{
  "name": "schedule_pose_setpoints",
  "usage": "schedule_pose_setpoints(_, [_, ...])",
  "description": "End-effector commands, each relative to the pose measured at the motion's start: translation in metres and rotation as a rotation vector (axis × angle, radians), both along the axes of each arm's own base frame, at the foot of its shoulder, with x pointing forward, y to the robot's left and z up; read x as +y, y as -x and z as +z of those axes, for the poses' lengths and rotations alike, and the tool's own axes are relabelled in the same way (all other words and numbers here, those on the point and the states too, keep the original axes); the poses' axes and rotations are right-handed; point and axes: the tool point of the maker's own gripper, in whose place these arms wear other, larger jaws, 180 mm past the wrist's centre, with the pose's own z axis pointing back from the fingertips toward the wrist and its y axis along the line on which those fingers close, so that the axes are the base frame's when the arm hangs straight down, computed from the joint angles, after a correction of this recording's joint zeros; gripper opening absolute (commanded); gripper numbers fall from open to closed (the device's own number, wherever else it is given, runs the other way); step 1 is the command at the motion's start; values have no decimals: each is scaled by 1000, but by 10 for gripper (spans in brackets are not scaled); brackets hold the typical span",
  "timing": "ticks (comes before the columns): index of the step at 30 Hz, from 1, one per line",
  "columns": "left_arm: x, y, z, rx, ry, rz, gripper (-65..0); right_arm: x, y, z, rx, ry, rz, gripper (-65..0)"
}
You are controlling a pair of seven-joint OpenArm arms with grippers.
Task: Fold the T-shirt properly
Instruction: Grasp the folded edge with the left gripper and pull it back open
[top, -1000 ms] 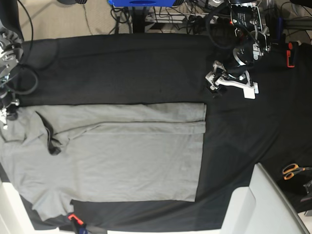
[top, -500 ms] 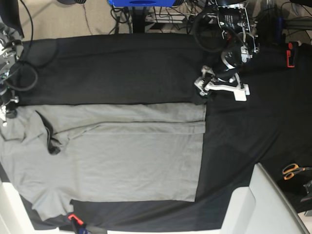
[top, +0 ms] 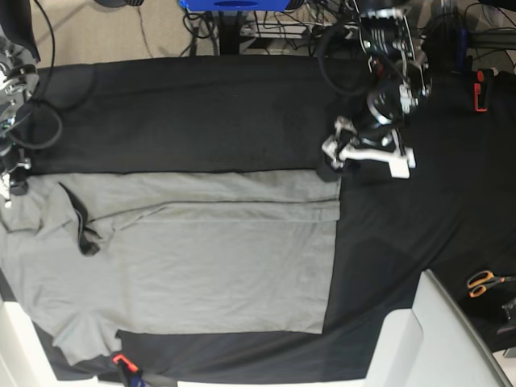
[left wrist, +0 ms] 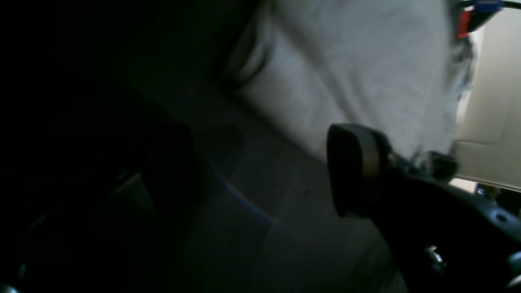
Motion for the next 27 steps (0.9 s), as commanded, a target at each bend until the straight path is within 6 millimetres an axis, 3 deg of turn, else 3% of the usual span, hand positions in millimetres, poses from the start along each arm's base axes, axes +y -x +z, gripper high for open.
schedule_pose_setpoints(1, [5, -4, 3, -18, -6, 1, -155, -15, 0, 7, 7, 30, -10, -650])
schedule_pose_setpoints(9, [7, -15, -12, 19, 17, 2, -155, -22, 8, 7, 18, 40, -16, -650])
schedule_pose_setpoints(23, [-7, -47, -11, 3, 65, -7, -155, -23, 8, 7, 18, 43, -17, -650])
schedule_pose_setpoints(27, [-20, -58, -10, 0, 101, -9, -155, -24, 8, 7, 17, 43, -19, -650])
